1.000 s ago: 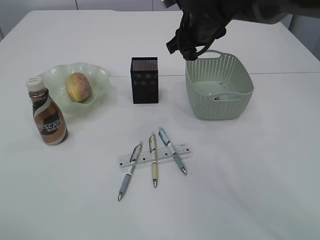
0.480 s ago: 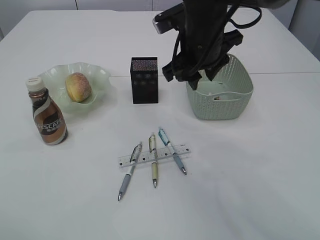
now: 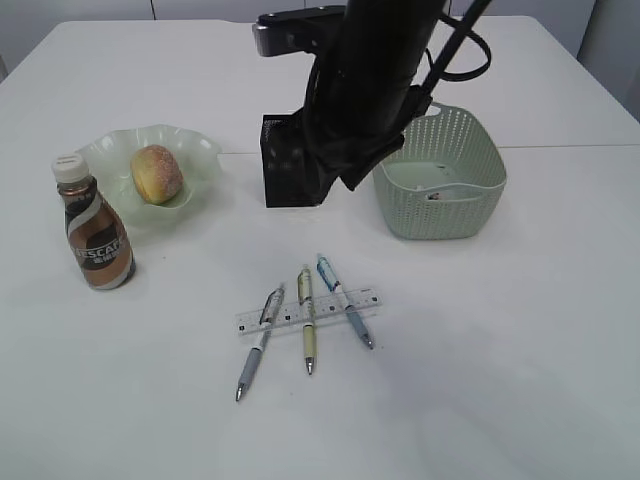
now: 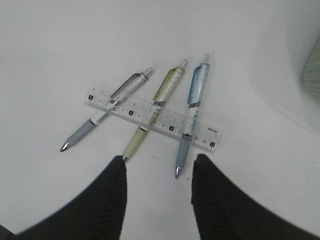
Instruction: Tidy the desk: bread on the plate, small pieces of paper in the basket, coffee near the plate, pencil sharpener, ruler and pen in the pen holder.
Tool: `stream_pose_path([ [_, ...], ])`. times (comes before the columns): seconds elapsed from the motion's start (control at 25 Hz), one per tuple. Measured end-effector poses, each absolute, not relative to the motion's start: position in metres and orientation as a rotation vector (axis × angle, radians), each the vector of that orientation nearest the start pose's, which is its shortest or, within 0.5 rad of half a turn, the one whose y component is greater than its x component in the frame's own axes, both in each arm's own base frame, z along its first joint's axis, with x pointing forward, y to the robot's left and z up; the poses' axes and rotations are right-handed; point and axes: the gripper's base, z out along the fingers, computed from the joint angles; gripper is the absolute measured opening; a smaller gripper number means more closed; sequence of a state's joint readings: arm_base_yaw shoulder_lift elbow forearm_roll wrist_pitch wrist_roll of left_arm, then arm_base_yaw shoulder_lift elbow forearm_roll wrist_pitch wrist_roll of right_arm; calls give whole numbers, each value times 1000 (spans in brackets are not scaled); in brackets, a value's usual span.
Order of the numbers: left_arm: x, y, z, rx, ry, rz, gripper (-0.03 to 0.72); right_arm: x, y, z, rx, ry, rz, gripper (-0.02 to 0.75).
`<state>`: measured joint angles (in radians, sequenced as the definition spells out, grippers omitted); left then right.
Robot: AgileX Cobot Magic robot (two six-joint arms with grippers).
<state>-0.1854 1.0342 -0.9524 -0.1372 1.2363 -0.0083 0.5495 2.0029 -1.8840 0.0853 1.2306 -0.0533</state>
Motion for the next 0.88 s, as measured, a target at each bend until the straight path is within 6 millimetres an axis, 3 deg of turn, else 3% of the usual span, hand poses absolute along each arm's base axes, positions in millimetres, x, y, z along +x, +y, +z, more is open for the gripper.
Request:
stream_pose_path([
  [0.28, 165, -43, 324, 228, 2797, -237, 318, 347, 232, 309, -865, 2698, 301, 321],
  [0.56, 165, -43, 324, 236, 2796, -235, 318, 317, 248, 282, -1153, 2700, 211, 405],
  [0.88, 164, -44, 324, 311, 2785, -238, 318, 312, 251, 278, -1184, 2704, 204, 417],
])
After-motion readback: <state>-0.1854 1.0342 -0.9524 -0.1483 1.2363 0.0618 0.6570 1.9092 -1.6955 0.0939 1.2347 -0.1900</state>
